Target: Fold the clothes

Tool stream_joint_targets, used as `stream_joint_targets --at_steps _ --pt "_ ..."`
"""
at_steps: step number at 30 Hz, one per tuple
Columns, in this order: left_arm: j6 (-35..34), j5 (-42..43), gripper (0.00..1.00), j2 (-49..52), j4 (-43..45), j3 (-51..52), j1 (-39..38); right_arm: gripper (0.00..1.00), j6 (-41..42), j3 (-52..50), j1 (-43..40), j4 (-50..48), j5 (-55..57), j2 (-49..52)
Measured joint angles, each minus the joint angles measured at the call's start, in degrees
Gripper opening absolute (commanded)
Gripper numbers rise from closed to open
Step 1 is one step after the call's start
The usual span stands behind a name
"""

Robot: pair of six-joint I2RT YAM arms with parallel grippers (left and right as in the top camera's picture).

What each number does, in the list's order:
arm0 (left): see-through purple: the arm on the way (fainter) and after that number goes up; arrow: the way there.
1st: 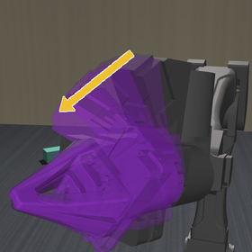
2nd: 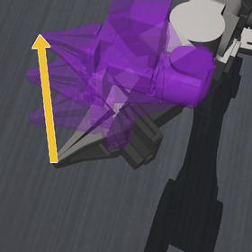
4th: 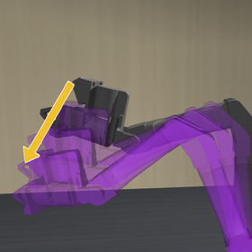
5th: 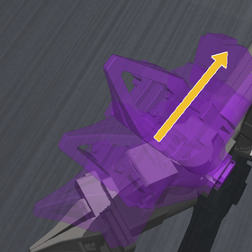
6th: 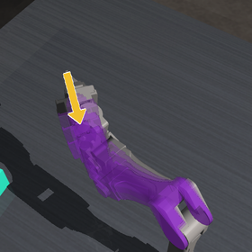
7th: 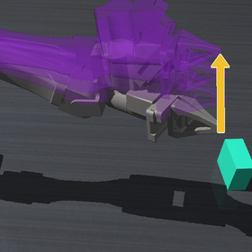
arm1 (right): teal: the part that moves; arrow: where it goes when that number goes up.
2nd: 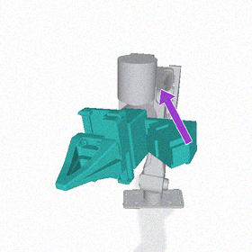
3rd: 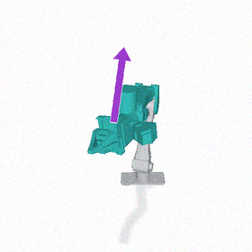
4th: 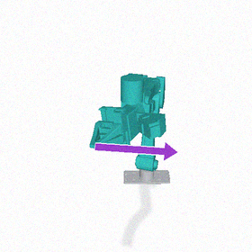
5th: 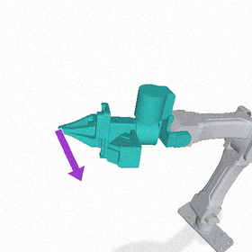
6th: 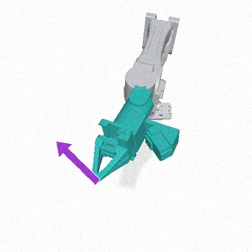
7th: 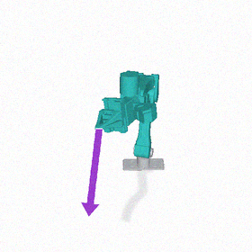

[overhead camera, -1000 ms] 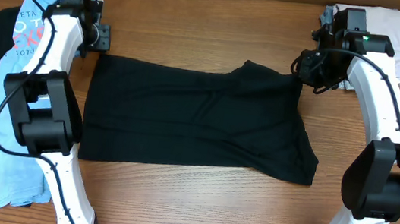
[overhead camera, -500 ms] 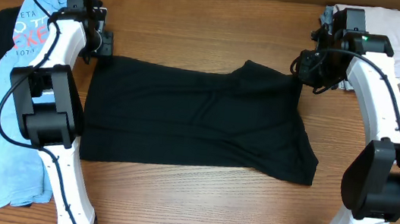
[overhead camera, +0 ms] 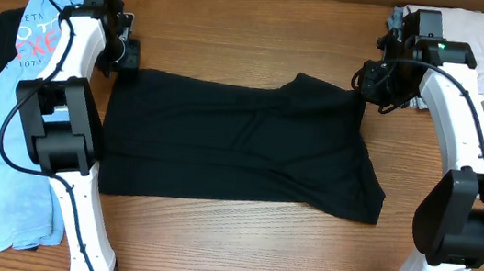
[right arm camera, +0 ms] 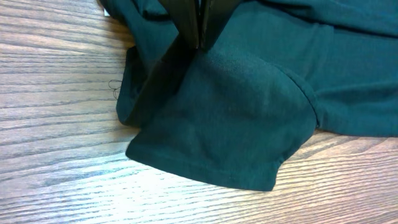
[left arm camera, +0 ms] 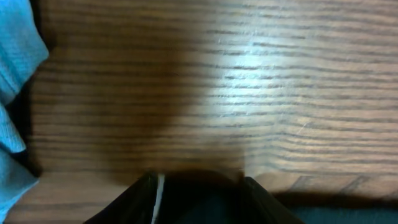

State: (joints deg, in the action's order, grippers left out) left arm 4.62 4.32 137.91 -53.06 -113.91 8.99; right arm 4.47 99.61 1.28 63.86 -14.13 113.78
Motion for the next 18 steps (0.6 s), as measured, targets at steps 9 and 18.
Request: stream_joint_targets --at_steps 9,18 --pt "0.2 0.0 0.13 0.8 -3.9 -1.7 0.0 0.04 0.0 0.0 0.0 0.0 0.0 0.0" --pt "0.7 0.0 0.04 0.8 -4.9 -1.8 0.0 0.04 0.0 0.0 0.0 -0.2 0.0 0.0"
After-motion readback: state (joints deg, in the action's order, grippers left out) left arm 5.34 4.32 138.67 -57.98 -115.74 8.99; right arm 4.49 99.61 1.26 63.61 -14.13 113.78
